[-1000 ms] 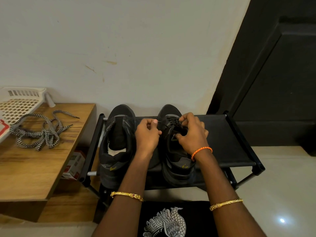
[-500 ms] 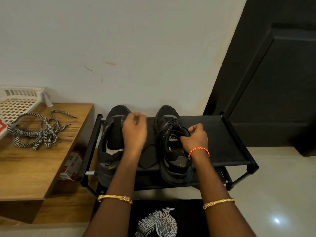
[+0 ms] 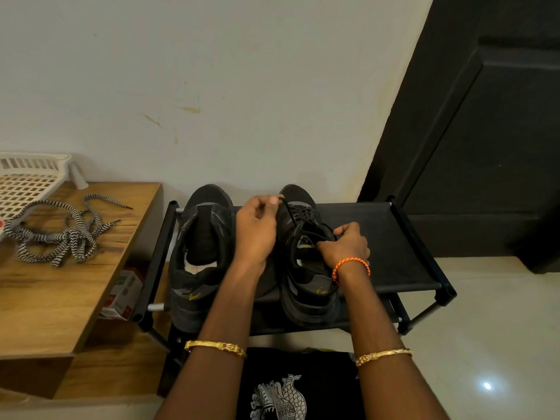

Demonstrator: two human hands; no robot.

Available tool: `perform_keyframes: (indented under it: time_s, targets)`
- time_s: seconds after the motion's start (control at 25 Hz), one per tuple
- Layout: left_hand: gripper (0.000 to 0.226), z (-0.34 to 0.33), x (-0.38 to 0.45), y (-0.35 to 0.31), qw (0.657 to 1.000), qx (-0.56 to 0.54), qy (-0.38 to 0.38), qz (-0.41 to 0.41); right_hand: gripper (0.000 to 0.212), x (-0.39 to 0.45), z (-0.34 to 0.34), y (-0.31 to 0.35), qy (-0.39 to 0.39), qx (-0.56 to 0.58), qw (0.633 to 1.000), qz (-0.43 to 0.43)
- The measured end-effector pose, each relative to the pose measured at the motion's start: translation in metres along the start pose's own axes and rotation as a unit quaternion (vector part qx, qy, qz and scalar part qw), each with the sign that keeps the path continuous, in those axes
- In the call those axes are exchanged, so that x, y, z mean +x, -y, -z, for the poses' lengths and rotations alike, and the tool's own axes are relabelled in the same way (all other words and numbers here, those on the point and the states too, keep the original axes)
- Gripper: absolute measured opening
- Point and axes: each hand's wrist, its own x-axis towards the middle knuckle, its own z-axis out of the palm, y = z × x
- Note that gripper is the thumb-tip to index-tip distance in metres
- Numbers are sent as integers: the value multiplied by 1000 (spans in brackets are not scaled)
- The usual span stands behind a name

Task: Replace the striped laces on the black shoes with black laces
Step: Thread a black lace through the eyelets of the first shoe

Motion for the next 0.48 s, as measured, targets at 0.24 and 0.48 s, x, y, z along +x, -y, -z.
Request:
perform_keyframes:
  time_s: [0.24, 0.48]
  targets:
    - [16, 12, 3, -8, 997, -74, 0, 23, 45, 3, -1, -1, 28, 23, 999, -9]
    - [15, 8, 2, 26, 931, 358, 66, -4, 35, 5, -1, 1, 46, 13, 999, 1]
